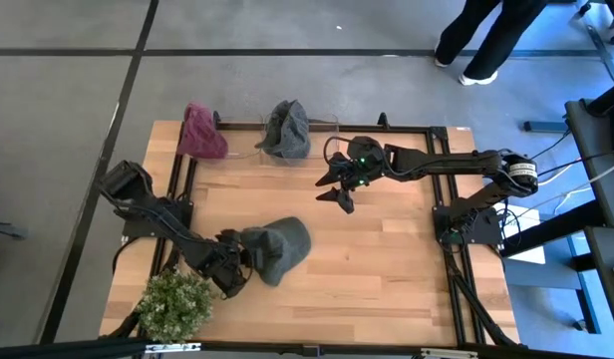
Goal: Pick and place caps into container
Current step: Put the blue cap into the right transparent container
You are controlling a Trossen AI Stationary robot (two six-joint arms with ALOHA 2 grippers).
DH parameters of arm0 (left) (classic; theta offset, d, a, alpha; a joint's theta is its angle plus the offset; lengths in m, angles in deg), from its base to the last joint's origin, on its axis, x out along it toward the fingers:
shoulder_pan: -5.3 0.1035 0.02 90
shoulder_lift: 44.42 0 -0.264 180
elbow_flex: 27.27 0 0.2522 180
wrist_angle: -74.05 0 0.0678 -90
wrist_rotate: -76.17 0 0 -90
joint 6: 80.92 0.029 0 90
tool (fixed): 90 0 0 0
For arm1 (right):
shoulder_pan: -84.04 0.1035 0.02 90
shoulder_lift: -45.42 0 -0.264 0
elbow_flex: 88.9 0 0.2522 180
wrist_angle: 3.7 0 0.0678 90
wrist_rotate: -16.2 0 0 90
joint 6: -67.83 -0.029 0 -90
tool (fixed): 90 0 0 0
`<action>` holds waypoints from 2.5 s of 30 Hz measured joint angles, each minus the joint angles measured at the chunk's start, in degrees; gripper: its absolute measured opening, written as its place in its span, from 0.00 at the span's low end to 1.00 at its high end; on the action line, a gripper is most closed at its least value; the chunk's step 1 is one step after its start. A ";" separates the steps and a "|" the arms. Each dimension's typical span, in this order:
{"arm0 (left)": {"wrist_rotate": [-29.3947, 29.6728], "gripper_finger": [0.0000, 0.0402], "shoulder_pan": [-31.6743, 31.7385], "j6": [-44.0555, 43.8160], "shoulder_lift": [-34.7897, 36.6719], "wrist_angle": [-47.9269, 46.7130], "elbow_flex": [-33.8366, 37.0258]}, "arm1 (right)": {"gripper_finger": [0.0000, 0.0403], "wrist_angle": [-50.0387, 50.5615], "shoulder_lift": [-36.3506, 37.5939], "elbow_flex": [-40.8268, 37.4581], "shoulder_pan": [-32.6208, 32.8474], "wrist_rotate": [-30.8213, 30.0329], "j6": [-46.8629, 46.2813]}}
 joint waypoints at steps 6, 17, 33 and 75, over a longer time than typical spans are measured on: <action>3.85 0.42 -0.21 3.25 -0.40 2.41 0.16 | 0.58 0.02 0.00 0.00 0.00 -0.01 -1.45; 4.08 0.28 0.01 4.44 -0.51 2.36 0.28 | 0.58 0.02 0.00 0.00 0.00 -0.04 -1.29; 13.90 0.06 2.23 19.32 15.22 5.42 0.49 | 0.58 -1.66 1.35 0.01 -0.96 8.12 -0.60; -71.55 0.06 72.52 109.00 0.32 -4.97 -56.28 | 0.58 20.29 14.83 0.00 -6.71 0.49 1.73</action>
